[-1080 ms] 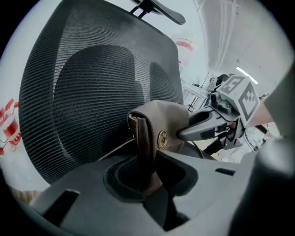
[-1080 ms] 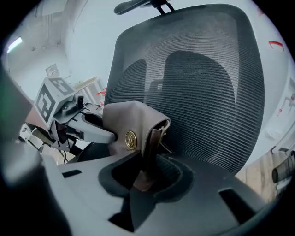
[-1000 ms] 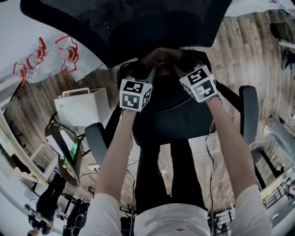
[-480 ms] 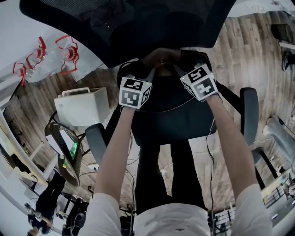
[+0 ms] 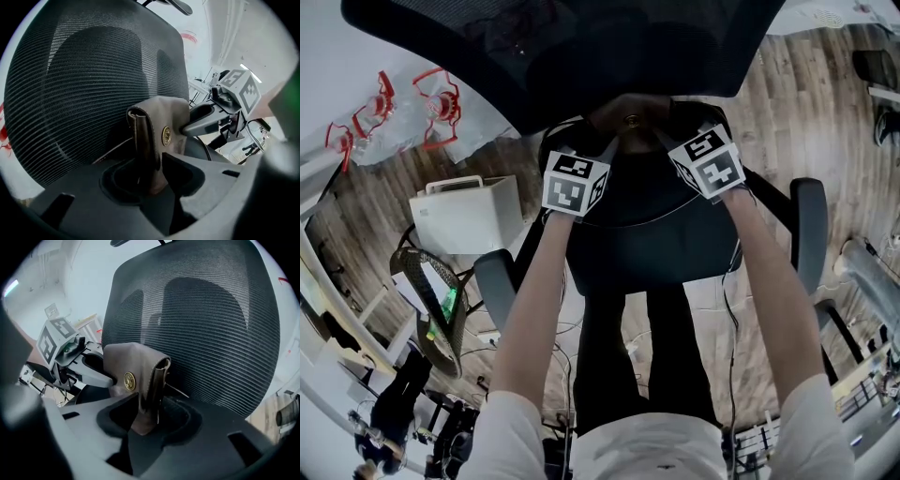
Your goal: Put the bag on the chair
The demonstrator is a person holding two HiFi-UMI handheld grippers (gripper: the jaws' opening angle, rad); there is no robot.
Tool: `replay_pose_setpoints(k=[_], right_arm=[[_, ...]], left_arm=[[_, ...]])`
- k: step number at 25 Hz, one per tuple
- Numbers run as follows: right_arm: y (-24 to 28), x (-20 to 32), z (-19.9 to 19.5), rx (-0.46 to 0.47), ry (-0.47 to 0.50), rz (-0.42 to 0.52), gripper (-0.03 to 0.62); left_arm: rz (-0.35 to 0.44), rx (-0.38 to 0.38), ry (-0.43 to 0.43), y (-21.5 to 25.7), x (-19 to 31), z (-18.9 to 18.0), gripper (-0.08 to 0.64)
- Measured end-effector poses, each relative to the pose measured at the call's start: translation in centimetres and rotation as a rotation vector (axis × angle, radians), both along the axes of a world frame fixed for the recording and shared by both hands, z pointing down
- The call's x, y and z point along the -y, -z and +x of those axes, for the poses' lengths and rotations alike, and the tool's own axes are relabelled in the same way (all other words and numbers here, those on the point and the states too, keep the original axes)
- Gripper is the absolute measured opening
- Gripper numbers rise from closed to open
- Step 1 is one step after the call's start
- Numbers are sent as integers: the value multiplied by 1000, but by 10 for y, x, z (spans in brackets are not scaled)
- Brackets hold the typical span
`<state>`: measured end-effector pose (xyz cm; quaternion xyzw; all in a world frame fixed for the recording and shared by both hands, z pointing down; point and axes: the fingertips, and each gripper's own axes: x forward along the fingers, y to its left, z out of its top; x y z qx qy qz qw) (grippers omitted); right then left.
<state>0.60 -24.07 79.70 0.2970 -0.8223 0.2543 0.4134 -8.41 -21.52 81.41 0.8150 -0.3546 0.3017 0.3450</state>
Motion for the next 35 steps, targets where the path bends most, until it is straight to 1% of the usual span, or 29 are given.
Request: replay_pose_setpoints(k=[2, 5, 7, 9, 11, 13, 15, 19, 23, 29, 35], right_arm=[[0, 0, 0, 5, -9, 0, 167], [-2, 0, 0, 10, -26, -4, 215], [-3, -1, 0, 15, -34, -16, 242], [-3, -1, 0, 18, -39, -29, 281], [-2, -1, 3, 11, -45, -34, 292], [-2, -2, 7, 4, -58, -43, 302], [0, -4, 11, 5, -81, -53, 302], [5, -14, 15, 20, -107, -68, 301], [17, -24, 16, 28, -97, -68, 298], [45, -42, 11, 60, -68, -62, 293], [78, -64, 15, 106, -42, -55, 293]], left_arm=[[3, 1, 6, 1, 1, -1, 140], [3, 1, 21, 0, 1, -3, 163], [-12, -6, 12, -4, -2, -4, 177], [-40, 7, -1, -5, -5, -6, 202], [-50, 22, 1, -5, -6, -10, 204], [-44, 18, 13, -5, -6, -12, 204], [-40, 11, 24, -4, -7, -13, 204], [-53, 43, 9, 6, -15, -14, 204], [-47, 60, 1, 17, -23, -13, 204], [-26, 62, 51, 44, -41, -10, 204], [-22, 55, 77, 74, -72, 3, 204]])
